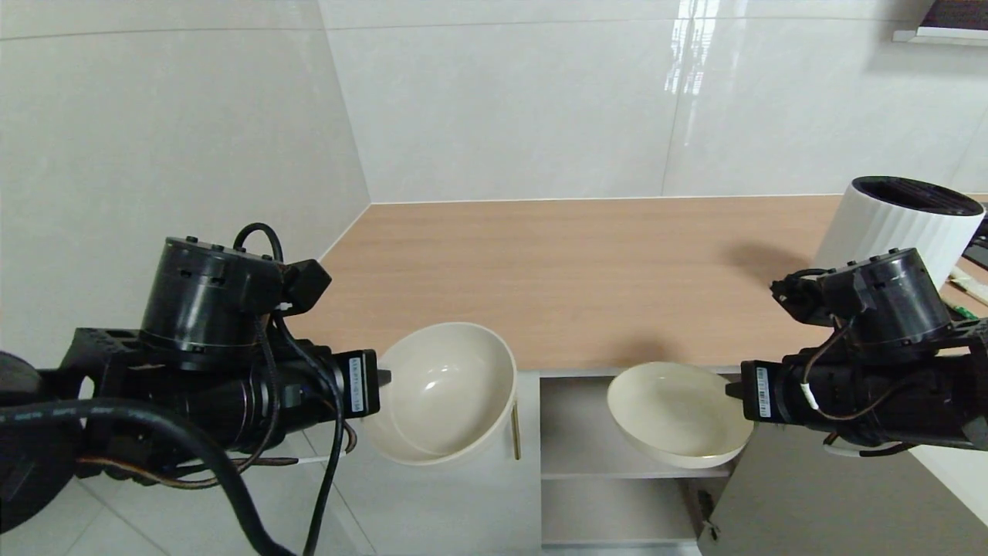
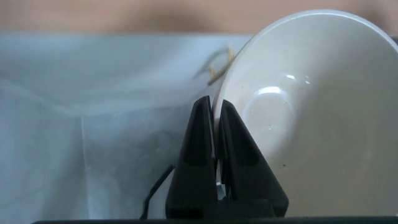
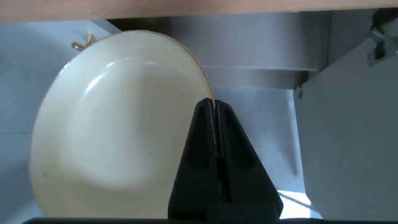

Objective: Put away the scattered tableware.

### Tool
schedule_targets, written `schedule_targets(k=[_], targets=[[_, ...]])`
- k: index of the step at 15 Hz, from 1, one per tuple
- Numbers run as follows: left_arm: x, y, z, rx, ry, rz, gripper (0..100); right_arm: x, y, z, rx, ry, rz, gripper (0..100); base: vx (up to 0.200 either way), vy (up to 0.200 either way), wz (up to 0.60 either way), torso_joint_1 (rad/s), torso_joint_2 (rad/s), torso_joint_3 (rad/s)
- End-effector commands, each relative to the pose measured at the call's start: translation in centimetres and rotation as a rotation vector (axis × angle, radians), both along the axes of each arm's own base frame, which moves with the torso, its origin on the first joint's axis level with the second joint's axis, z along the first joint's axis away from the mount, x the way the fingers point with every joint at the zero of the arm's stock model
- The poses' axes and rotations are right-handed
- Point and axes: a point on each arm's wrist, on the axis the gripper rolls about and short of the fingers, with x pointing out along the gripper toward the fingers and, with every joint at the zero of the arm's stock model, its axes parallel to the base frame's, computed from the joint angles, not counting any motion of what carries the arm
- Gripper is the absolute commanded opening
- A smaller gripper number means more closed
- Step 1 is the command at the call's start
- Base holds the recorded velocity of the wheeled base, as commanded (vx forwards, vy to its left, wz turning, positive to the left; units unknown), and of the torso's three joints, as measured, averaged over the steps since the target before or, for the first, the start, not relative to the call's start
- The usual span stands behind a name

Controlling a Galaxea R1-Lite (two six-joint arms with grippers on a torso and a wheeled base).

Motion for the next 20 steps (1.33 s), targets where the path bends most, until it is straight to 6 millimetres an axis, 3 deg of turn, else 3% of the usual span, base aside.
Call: schedule_targets(k=[1, 9, 20], targets=[[0.20, -0.11, -0.30, 0.005, 0.010, 0.000, 0, 0.19, 0.07, -0.48, -0.008, 0.015, -0.002, 0, 0.000, 0.000, 0.00, 0.000, 0.00, 0.000], [0.23, -0.12, -0.33, 0.007, 0.011, -0.001, 0, 0.45, 0.15, -0.85, -0.014, 0.018, -0.002, 0, 0.000, 0.000, 0.00, -0.014, 0.03, 0.018], [0.27, -0.15, -0.33, 0.007, 0.011, -0.001, 0, 0.33, 0.18, -1.39, -0.011, 0.008, 0.005, 0, 0.000, 0.000, 0.00, -0.202, 0.46, 0.261]])
